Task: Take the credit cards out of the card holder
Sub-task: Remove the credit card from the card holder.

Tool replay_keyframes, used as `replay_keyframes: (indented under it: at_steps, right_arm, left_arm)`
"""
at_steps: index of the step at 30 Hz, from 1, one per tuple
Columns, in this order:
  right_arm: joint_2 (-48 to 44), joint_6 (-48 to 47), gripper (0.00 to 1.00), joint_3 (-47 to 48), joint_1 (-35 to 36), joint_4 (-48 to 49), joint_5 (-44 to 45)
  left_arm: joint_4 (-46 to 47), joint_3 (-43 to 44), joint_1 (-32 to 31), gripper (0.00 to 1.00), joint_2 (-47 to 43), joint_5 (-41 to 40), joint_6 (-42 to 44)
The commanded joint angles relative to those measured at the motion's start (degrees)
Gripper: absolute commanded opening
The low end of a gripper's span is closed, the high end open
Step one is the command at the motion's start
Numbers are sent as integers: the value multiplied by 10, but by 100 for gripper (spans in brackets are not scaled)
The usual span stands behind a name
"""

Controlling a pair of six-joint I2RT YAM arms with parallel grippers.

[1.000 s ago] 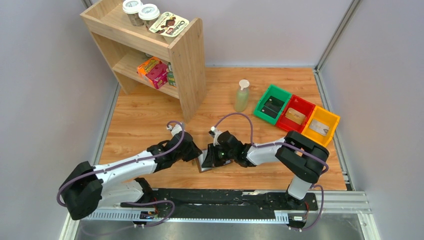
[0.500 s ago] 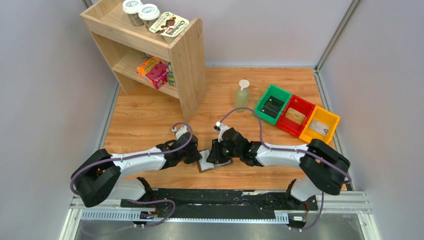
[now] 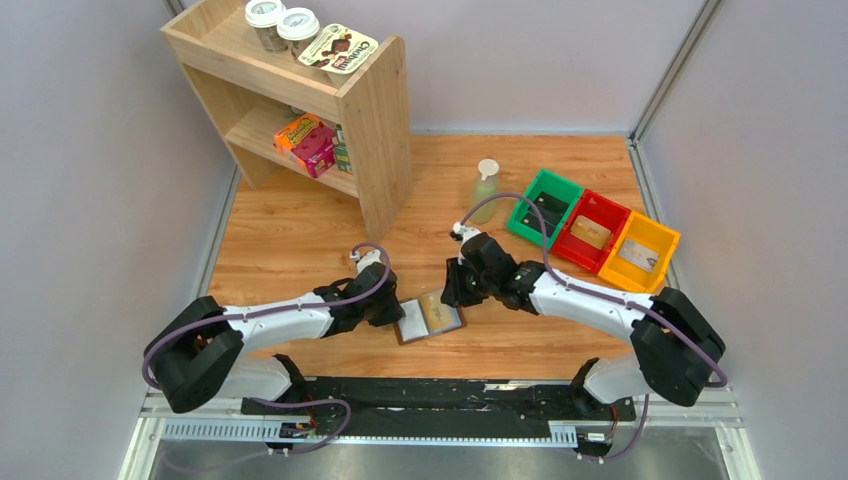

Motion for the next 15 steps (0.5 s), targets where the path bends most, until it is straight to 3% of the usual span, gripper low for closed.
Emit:
replay_keyframes:
  at_steps: [1,15]
  right_arm:
    - [18,-31,26,29,-35,-38,4]
    - [87,-39,23,37,-47,-3,-59]
  left_arm:
    - [18,17,3,13,4,15,33]
    - [61,16,5,14,8,42,46]
